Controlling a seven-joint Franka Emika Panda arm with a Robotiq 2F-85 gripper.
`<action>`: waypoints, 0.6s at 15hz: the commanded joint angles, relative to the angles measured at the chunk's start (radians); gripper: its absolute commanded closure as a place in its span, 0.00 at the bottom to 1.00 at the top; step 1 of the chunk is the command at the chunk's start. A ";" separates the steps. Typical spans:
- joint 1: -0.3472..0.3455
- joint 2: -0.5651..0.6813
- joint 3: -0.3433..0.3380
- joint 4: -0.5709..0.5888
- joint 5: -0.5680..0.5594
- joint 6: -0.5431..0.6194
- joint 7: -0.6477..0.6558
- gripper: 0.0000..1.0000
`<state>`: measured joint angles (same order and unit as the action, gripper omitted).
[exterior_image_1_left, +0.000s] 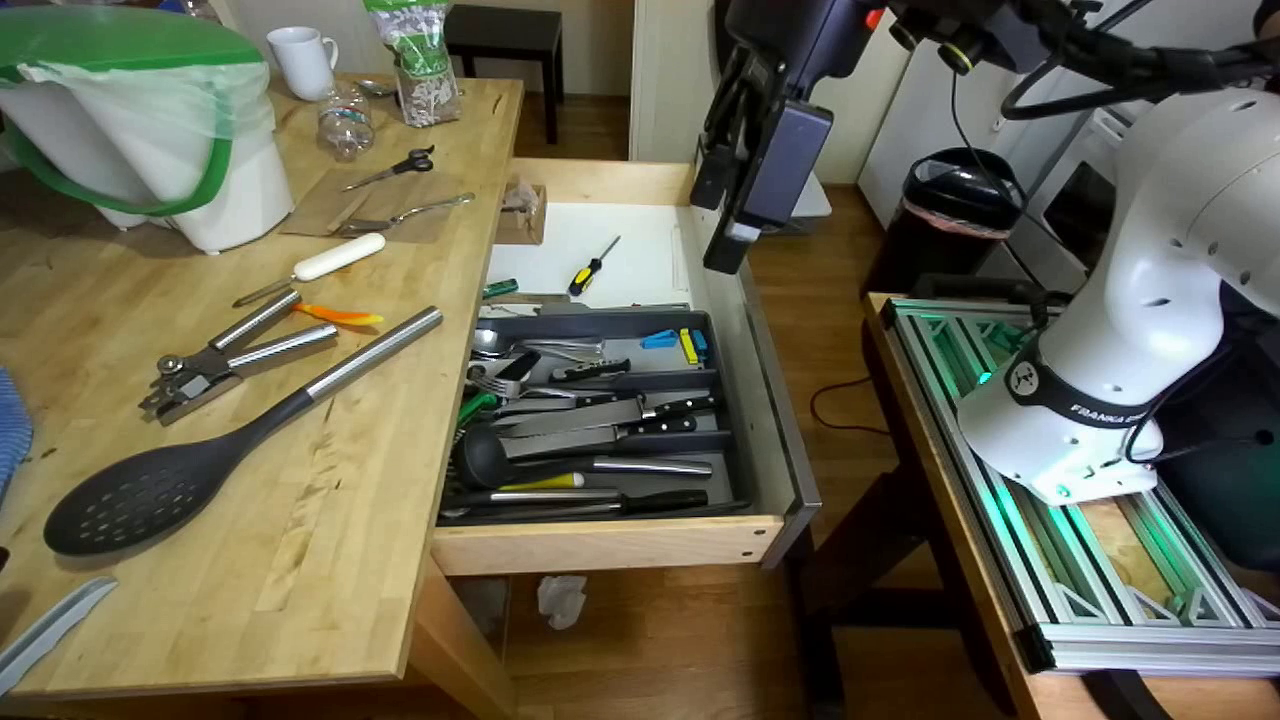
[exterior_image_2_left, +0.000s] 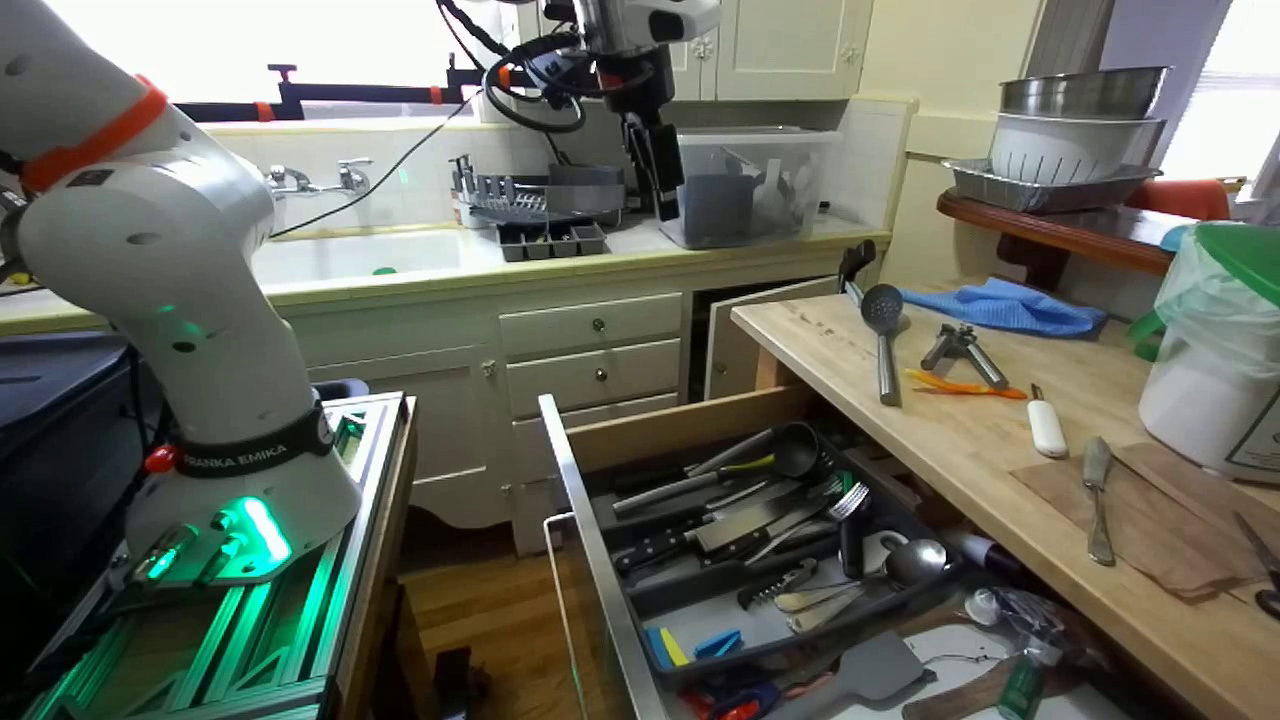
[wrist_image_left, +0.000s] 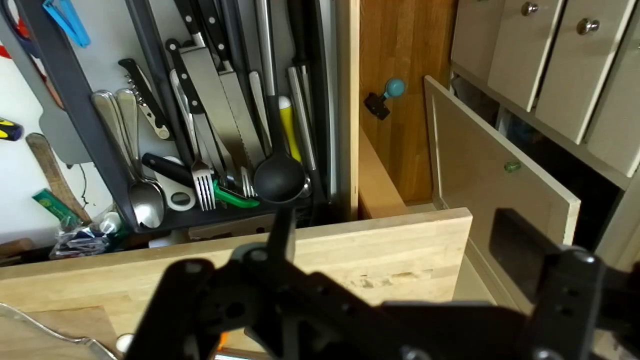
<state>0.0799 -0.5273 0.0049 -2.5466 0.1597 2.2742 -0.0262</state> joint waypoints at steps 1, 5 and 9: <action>-0.002 0.000 0.001 0.002 0.001 -0.004 -0.001 0.00; -0.002 0.000 0.001 0.002 0.001 -0.004 -0.001 0.00; 0.003 0.006 -0.010 0.004 0.014 -0.009 -0.014 0.00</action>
<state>0.0799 -0.5273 0.0049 -2.5463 0.1597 2.2742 -0.0262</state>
